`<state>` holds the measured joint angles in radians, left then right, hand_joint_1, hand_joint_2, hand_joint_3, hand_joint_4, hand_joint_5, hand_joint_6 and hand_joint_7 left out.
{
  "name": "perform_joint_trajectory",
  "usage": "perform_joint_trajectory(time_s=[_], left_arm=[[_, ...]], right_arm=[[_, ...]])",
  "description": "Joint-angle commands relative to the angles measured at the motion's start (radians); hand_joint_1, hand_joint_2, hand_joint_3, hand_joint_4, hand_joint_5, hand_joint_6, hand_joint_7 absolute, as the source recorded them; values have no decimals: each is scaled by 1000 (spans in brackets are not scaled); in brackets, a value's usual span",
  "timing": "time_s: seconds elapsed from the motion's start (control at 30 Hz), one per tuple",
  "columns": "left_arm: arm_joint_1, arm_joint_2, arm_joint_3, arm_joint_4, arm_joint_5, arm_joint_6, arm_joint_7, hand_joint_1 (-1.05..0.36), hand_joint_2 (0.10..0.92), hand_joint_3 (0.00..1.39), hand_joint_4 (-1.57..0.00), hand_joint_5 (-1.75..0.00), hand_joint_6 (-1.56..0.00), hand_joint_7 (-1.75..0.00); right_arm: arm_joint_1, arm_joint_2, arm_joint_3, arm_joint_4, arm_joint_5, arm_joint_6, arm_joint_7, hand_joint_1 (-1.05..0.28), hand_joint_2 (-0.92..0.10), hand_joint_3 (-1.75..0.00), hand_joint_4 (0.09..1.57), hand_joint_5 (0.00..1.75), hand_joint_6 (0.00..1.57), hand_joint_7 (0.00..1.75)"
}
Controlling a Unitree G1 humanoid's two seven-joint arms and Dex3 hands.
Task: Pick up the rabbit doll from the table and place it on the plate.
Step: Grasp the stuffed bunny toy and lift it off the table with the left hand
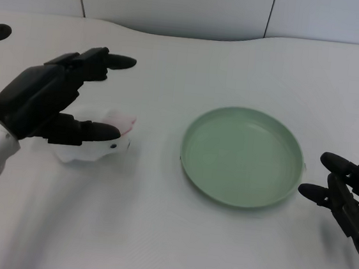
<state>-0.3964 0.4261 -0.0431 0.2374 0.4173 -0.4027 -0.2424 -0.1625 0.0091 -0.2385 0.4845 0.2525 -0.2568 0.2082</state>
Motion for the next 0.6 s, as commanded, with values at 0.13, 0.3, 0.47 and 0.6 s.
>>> perform_joint_trajectory(time_s=[0.13,0.3,0.47,0.6], left_arm=[[-111,90,-93,-12,223,90,26,-894,921,92,1,-285,-3,-228],[-190,101,-167,42,280,164,-55,-943,921,98,1,-134,-3,-128],[-327,80,-257,249,284,217,-148,-972,890,51,1,-2,1,-3],[-427,42,-310,448,277,218,-157,-981,877,29,1,1,-5,-3]], right_arm=[[18,-5,-2,-21,10,-7,2,-213,-921,-329,1070,418,1114,4],[26,-6,-3,-37,16,14,-3,-209,-921,-333,1061,417,1113,3],[31,-5,-1,-43,6,17,-16,-181,-921,-346,1069,418,1126,9],[32,-1,-2,-46,12,31,-23,-179,-921,-352,1074,417,1124,7]])
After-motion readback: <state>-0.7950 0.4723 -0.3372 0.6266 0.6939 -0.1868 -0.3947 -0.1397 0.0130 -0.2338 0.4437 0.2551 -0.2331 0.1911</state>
